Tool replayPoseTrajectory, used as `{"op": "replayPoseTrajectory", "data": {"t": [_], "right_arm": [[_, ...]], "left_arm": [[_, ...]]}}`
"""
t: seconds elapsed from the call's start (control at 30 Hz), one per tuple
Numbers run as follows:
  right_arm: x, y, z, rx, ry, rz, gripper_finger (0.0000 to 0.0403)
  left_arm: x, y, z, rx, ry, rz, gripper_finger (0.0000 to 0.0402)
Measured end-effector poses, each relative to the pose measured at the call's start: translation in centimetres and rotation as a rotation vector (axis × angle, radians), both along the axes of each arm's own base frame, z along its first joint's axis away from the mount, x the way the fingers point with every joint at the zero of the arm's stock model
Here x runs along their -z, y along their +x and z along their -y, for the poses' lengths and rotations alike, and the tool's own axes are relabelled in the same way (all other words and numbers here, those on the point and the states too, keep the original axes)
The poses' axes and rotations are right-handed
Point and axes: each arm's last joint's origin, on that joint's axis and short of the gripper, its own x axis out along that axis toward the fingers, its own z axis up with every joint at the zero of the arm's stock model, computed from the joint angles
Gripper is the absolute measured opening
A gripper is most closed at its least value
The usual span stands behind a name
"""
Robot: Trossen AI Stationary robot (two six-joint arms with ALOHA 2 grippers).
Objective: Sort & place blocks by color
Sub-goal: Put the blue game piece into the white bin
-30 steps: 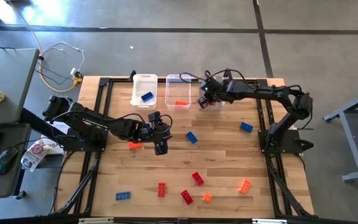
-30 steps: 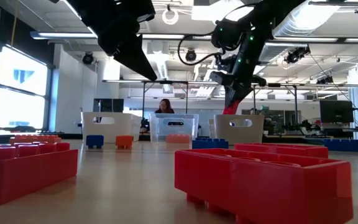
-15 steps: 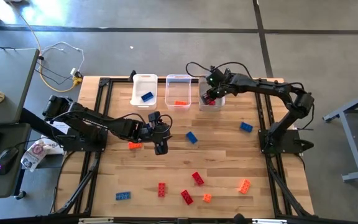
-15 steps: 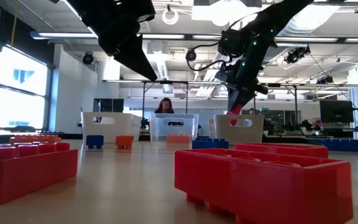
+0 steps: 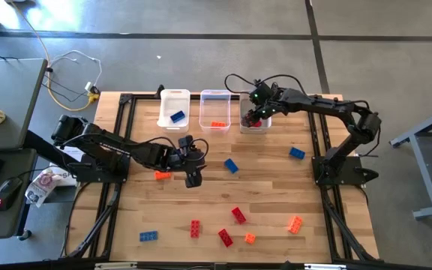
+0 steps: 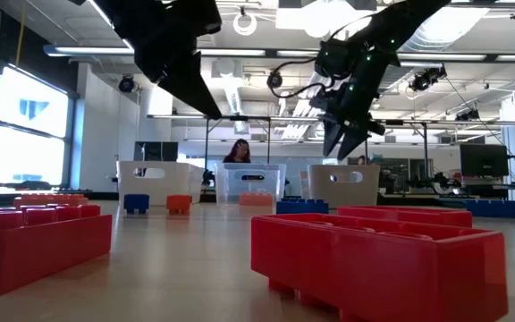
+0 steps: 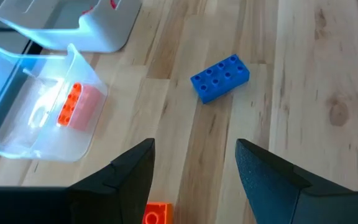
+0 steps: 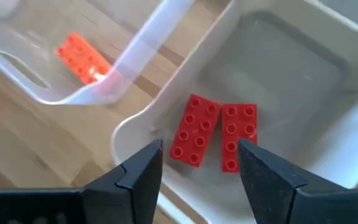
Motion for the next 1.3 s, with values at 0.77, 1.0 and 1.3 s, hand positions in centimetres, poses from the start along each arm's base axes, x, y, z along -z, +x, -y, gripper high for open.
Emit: {"op": "replayPoseTrajectory", "data": {"t": [0.77,1.0,1.3], "right_arm": [[-3.4,3.1,-13.0,-0.172,-0.096,0.111,0.0186],[-3.3,3.3,-15.7,-0.184,-0.117,0.121,0.0186],[-2.6,4.0,-18.0,-0.234,-0.105,0.13,0.0186]], "left_arm": [[0.5,-0.9,-0.6,-0.182,-0.049,-0.025,0.0211],[0.8,-1.3,-0.6,-0.215,-0.077,-0.056,0.0211],[0.8,-1.3,-0.6,-0.215,-0.078,-0.057,0.0211]]}}
